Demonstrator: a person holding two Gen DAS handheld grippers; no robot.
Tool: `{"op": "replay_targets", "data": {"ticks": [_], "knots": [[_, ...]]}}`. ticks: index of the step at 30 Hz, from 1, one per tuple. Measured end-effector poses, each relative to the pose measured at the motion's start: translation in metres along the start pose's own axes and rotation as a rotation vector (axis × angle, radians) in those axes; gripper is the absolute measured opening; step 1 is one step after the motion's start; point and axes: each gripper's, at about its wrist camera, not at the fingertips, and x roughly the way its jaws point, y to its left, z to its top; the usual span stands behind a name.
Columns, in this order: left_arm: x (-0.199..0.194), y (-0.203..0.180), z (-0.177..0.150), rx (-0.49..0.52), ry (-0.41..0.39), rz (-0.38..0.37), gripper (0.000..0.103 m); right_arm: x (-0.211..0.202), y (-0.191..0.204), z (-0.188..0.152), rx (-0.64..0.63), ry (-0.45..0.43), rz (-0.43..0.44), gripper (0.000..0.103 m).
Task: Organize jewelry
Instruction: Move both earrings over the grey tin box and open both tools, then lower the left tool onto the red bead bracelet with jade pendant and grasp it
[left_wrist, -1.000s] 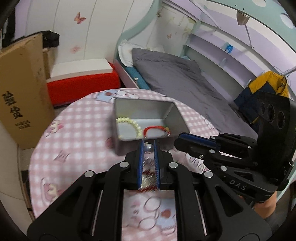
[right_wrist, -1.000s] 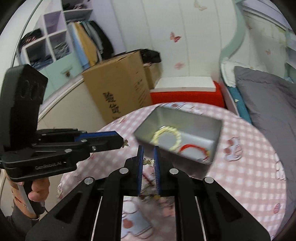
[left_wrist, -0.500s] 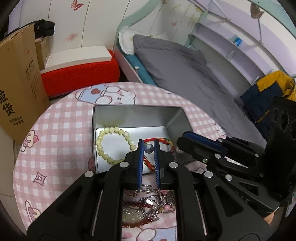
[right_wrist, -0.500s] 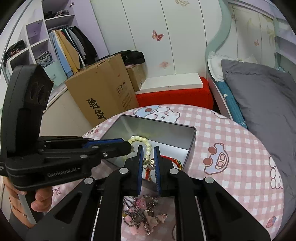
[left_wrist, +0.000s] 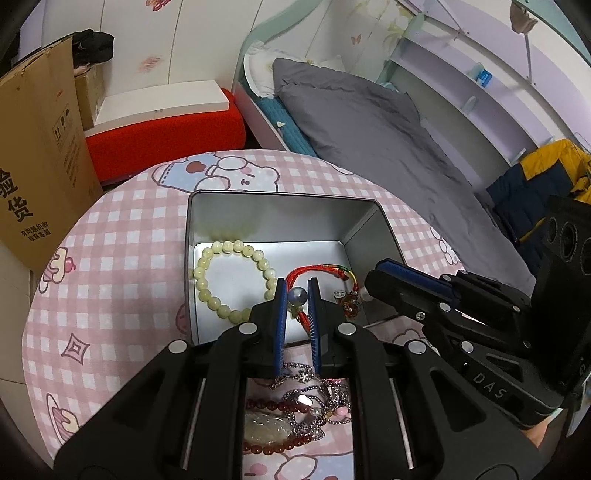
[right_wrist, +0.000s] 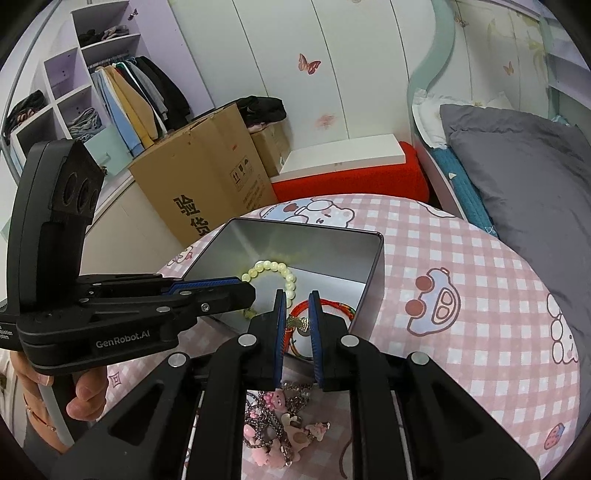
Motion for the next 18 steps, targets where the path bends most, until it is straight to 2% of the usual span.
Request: {"op": "replay_targets", "data": {"ticks": [4,6,8,15,18], "knots": [[-0.003,-0.001,0.000,0.005,0.003,-0.002,0.014,-0.006,0.000,0.000,0.003,-0.006,0.004,0.013],[-0.007,-0.002,-0.001,0.008,-0.004,0.003,0.026,-0.011,0.000,0.000,0.006,-0.009,0.008,0.013],[-0.015,-0.003,-0.003,0.004,-0.033,0.009,0.060,-0.014,0.001,0.001,0.005,-0.013,0.007,0.013],[-0.037,-0.005,-0.014,0.032,-0.067,0.015,0.061,-0.036,0.008,-0.007,-0.006,-0.032,0.002,0.013],[-0.051,-0.004,-0.028,0.064,-0.097,0.043,0.060,-0.046,0.015,-0.015,-0.022,-0.036,-0.010,0.013]]}}
